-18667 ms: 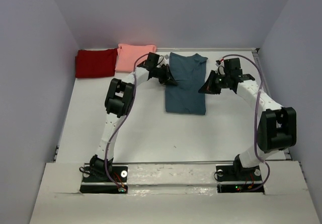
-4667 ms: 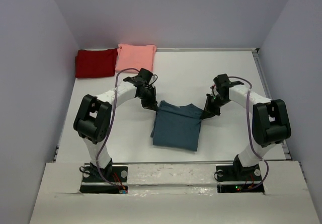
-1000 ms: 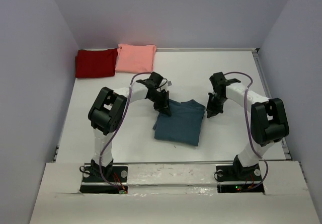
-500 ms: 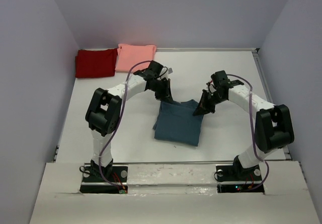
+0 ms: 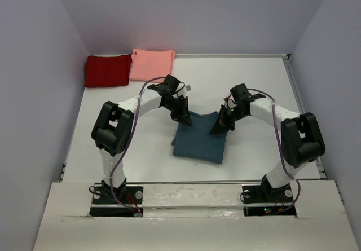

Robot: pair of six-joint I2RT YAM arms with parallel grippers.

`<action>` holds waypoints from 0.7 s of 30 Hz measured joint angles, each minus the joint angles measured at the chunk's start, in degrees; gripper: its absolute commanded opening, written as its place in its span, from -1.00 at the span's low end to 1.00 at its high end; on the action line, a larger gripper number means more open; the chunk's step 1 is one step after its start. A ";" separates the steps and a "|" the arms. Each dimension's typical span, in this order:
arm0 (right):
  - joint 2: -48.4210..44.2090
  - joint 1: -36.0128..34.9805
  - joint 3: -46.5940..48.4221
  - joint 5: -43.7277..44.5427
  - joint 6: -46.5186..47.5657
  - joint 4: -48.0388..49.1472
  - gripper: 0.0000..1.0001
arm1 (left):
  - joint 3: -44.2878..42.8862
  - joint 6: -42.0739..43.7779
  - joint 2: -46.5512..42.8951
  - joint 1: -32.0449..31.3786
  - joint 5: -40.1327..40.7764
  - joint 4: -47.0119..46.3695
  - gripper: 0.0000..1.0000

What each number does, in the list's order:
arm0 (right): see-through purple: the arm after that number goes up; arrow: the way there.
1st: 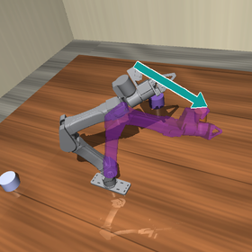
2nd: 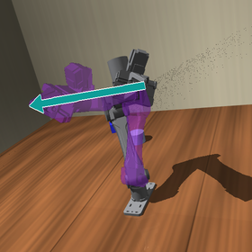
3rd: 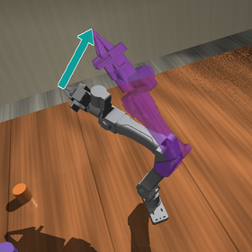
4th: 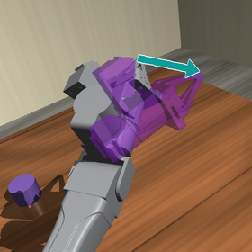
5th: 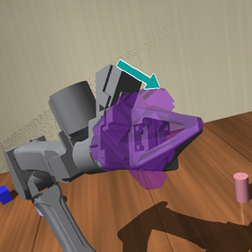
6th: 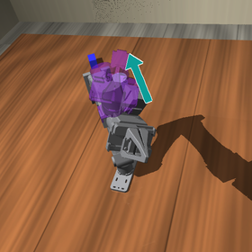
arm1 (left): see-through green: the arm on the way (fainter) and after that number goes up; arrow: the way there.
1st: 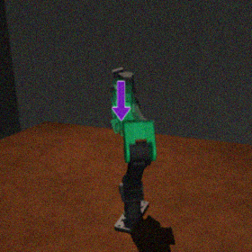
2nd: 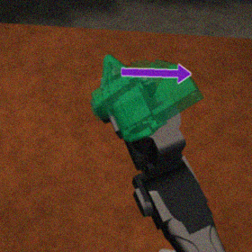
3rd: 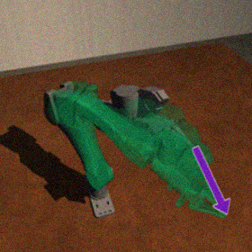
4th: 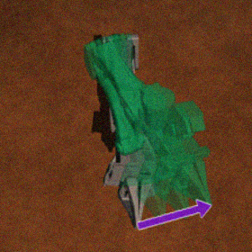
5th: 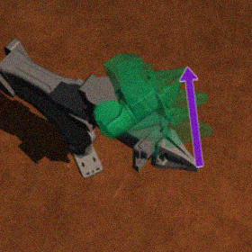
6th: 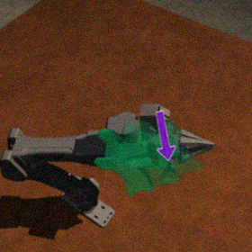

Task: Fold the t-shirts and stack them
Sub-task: Smooth out wrinkles on the folded tshirt

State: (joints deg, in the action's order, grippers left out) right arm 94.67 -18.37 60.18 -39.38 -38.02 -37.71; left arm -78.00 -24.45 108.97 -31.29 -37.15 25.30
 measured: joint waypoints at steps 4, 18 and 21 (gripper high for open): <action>0.94 -0.39 -0.02 0.74 0.04 0.31 -1.00 | 1.07 0.63 0.00 -0.13 -0.98 1.49 -1.00; 3.23 -0.83 0.50 10.71 3.17 -3.63 -1.00 | 1.18 5.20 0.00 -0.92 -1.09 6.93 -1.00; 3.37 -0.85 1.22 15.39 4.48 -6.93 -1.00 | 1.60 5.99 0.00 -0.90 -0.72 7.21 -1.00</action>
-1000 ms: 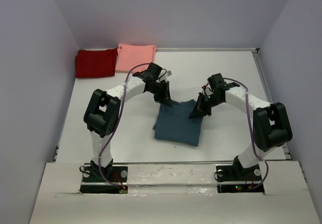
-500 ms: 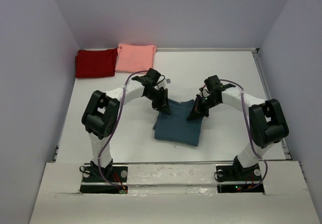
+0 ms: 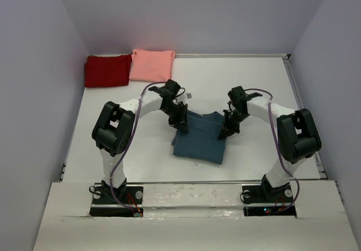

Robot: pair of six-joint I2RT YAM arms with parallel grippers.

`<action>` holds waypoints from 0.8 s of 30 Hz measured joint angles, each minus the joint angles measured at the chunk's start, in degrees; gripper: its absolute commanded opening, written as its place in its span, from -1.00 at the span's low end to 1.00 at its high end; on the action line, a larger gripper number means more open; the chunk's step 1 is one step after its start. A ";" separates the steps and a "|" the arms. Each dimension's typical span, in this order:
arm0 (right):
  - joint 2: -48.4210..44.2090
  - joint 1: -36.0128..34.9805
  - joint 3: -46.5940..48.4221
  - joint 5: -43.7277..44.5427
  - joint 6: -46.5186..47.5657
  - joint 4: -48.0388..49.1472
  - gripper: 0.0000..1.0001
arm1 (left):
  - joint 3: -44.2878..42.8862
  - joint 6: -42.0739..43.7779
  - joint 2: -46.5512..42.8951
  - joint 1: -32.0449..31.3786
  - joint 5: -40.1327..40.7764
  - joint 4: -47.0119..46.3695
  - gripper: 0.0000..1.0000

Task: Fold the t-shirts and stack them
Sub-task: Smooth out wrinkles on the folded tshirt

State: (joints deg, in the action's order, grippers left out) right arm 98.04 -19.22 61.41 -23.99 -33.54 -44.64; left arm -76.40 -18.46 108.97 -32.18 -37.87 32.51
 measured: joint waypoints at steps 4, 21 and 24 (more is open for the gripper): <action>0.00 0.02 1.27 5.88 0.87 -3.43 -1.00 | 1.92 0.76 0.00 -0.02 0.85 0.09 -1.00; -3.17 0.02 5.68 18.49 1.11 -13.35 -1.00 | 3.93 3.26 2.08 -0.24 6.75 0.81 -1.00; -6.91 0.02 6.36 10.67 0.66 -12.57 -1.00 | 1.62 3.15 1.88 -0.24 8.09 1.66 -1.00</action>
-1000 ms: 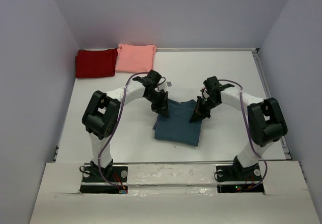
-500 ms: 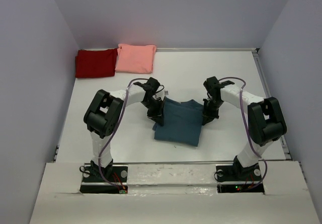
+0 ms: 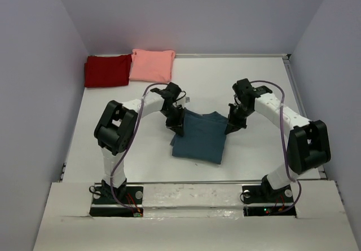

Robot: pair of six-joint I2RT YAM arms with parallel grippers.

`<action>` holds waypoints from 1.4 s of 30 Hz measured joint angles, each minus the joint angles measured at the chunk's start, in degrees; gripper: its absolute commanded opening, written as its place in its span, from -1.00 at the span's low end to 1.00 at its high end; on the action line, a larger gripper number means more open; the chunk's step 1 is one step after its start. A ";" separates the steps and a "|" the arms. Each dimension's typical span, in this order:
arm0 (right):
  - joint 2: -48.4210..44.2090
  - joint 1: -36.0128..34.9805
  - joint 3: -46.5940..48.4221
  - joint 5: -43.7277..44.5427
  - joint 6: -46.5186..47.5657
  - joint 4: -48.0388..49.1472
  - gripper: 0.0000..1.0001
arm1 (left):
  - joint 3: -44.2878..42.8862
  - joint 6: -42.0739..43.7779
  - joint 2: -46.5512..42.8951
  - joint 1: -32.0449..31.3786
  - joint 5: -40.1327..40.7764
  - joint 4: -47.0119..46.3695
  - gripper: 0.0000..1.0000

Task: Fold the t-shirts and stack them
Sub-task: Smooth out wrinkles on the folded tshirt

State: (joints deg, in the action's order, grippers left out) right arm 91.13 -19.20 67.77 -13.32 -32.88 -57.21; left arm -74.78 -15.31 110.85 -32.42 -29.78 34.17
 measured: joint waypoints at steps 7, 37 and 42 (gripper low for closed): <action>-1.44 -1.68 -6.14 -19.50 -2.38 5.03 -1.00 | -2.40 -1.60 -3.43 -0.04 -1.03 0.42 -1.00; 3.39 -17.64 -14.38 -23.26 -14.73 20.87 -1.00 | 10.10 -7.67 -9.14 -11.13 -11.41 -5.22 -1.00; 4.22 -17.64 -15.78 -21.84 -14.78 21.49 -1.00 | 10.40 -7.65 -9.11 -11.26 -9.25 -5.27 -1.00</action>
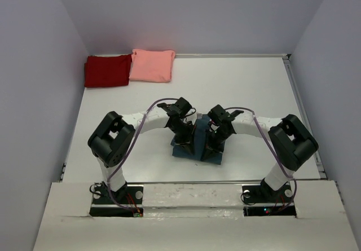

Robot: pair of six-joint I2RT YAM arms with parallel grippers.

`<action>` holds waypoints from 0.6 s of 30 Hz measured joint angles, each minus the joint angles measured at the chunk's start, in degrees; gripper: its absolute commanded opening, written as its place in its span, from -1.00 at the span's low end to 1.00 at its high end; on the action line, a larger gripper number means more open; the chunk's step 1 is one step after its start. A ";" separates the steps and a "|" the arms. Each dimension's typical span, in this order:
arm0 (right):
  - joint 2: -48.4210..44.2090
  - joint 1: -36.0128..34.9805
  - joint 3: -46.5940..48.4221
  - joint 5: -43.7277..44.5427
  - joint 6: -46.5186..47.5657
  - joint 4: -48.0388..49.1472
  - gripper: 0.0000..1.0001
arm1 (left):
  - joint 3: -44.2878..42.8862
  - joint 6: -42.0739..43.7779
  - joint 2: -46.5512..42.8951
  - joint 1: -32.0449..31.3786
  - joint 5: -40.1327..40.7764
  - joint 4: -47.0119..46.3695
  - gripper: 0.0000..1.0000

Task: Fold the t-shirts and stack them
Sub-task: Smooth out wrinkles on the folded tshirt

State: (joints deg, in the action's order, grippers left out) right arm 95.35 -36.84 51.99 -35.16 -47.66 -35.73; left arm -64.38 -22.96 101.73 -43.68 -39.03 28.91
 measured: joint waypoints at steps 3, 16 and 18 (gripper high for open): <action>0.79 0.00 -0.35 0.70 0.02 0.22 -1.00 | 0.00 -0.02 0.76 0.00 1.22 -0.61 -1.00; 1.11 0.00 -0.28 2.58 0.87 -0.31 -1.00 | -0.02 0.98 6.54 -0.09 4.50 -0.79 -1.00; 1.11 0.00 -0.28 3.34 1.49 -0.92 -1.00 | -0.02 1.14 6.51 -0.11 4.66 -0.79 -1.00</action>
State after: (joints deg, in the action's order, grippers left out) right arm 96.47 -36.84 51.70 -31.81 -46.17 -36.64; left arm -64.40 -21.82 108.25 -43.79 -34.37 28.12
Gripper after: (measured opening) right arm 0.011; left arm 0.011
